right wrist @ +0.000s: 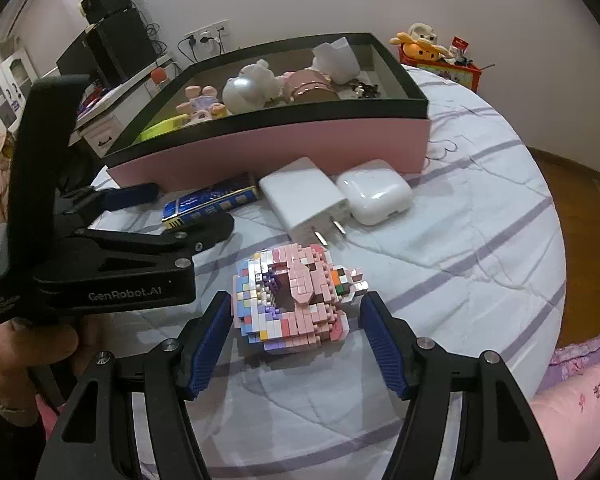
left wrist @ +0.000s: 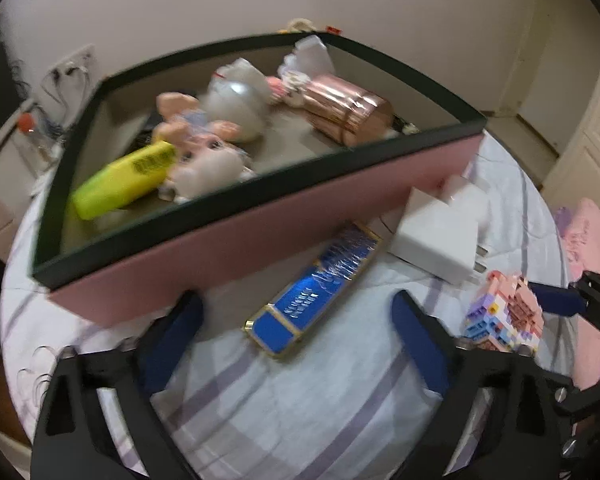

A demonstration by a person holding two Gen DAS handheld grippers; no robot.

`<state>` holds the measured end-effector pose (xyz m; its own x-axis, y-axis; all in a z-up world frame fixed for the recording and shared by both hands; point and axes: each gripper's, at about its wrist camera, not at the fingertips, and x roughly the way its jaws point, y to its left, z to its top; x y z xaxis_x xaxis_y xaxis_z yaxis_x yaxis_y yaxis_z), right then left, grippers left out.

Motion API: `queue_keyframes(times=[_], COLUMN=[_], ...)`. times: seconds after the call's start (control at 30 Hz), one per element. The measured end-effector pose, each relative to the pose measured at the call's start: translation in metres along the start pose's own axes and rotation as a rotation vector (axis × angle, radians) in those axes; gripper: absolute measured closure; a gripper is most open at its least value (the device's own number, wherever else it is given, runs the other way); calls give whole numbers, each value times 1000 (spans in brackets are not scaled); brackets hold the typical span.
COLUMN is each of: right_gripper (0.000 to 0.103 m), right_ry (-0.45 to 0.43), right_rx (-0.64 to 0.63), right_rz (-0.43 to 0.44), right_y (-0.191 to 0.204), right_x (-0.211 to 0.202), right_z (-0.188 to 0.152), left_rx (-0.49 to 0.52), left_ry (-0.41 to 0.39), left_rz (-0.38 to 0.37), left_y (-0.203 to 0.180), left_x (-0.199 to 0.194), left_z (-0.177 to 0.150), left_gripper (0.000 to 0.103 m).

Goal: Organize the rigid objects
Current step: 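Approach and grasp the pink pixel-block toy with the right tool, then grasp the blue rectangular pack with left tool while right tool holds the pixel toy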

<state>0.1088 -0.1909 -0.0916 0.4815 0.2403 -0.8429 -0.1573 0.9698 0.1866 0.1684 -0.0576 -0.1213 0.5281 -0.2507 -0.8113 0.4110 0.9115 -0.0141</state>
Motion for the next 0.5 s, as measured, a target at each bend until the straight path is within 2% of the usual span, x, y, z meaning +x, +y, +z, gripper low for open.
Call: queue_keyframes(times=[0.07,0.1,0.13,0.17,0.2,0.33,0.4,0.47,0.5], right_gripper=[36,36,36,36,36,36,36,36,36], right_ry=[1,0,0,0,-1,0,-1,-3,-3], right_rx=[5,6,7,7,6,10,14,18,21], right_rz=[2,3,3,3,3,4,2,0,-1], right_y=[-2,-2,-3,-3,-3,-2,-4,-4,-5], right_x=[-1,-1,-1,-1,-1,-1,-1,-1,-1], right_z=[-1,-1,-1,-1,-1,0,-1,-1,-1], left_rx=[28,40,55,66,70,112,134,128,121], left_ry=[-9,-16,-16,-10,-6,11,9,-1,-3], left_rz=[-5,-19,-24,-30,-45,-83,-91,-79,-74], left_y=[-4,-6,-7,-8,-8,-16,-22,-23,-23], left_x=[-1,-3,-4,-5,-6,-11,-12,-10,-7], left_z=[-1,0,1,2,2,2,1,2,4], left_gripper=[23,36,46,51,62,73,75,69,62])
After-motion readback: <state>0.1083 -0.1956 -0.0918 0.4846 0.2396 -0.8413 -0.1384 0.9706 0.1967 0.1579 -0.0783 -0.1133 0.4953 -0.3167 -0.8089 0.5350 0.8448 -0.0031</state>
